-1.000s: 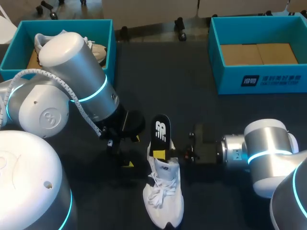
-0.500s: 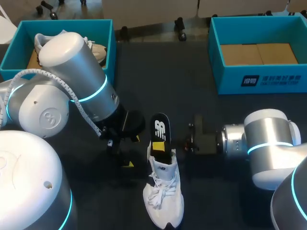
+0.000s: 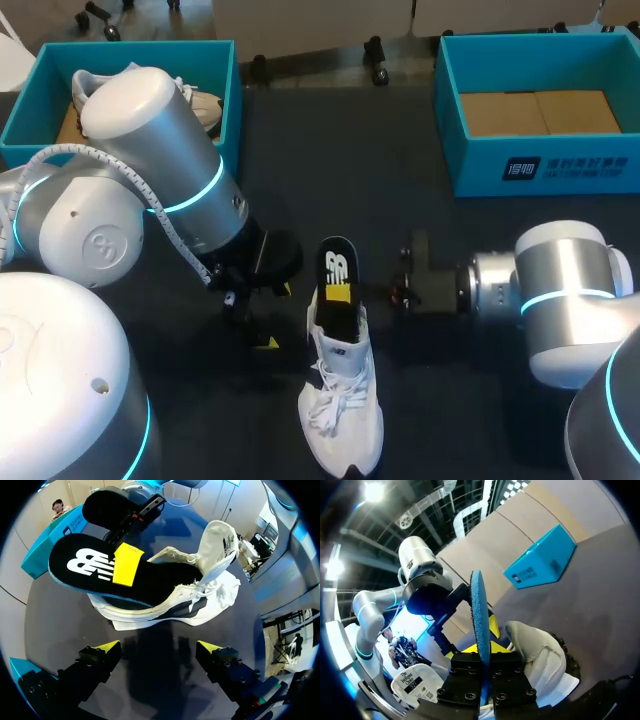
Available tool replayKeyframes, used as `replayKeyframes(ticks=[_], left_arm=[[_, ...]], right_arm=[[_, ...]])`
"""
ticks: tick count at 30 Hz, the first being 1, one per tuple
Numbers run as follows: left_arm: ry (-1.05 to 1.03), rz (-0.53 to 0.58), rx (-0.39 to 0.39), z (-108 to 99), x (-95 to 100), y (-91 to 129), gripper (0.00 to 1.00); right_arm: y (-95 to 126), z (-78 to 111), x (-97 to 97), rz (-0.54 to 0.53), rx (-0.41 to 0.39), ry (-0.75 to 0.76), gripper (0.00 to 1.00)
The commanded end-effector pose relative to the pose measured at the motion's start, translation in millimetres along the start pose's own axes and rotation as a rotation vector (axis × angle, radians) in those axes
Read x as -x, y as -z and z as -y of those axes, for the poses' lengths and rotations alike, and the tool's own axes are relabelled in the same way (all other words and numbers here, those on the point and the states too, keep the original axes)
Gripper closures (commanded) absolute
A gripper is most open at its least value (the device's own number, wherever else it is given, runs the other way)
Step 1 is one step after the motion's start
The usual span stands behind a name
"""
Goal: Take the shoe out of the shoebox, open the shoe tongue, remove and reinsert the insole, then place the shoe into the shoebox
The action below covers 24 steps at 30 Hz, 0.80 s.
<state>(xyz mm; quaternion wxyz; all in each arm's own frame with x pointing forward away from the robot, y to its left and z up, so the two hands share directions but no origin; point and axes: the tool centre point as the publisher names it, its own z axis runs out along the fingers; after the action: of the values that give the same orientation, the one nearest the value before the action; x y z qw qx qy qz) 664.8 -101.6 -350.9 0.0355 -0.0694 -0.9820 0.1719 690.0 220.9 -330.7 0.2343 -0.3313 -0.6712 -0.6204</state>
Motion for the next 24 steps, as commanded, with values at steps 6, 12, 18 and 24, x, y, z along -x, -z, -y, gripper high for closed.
replayKeyframes(ticks=[6,12,18,24], left_arm=[[0.0,0.001,0.0,0,-0.3,-1,0.0],[0.0,0.001,0.0,0,-0.3,-1,0.0],[0.0,0.001,0.0,0,-0.3,-1,0.0],[0.0,0.001,0.0,0,-0.3,-1,0.0]], right_arm=[[-4,31.5,7.2,-0.02,-0.001,-0.075,1.0],[-9,47.0,2.9,-0.009,-0.01,-0.108,1.0],[-8,45.7,-2.4,0.004,0.013,-0.075,0.66],[-8,33.3,-9.2,0.016,0.001,-0.034,0.63]])
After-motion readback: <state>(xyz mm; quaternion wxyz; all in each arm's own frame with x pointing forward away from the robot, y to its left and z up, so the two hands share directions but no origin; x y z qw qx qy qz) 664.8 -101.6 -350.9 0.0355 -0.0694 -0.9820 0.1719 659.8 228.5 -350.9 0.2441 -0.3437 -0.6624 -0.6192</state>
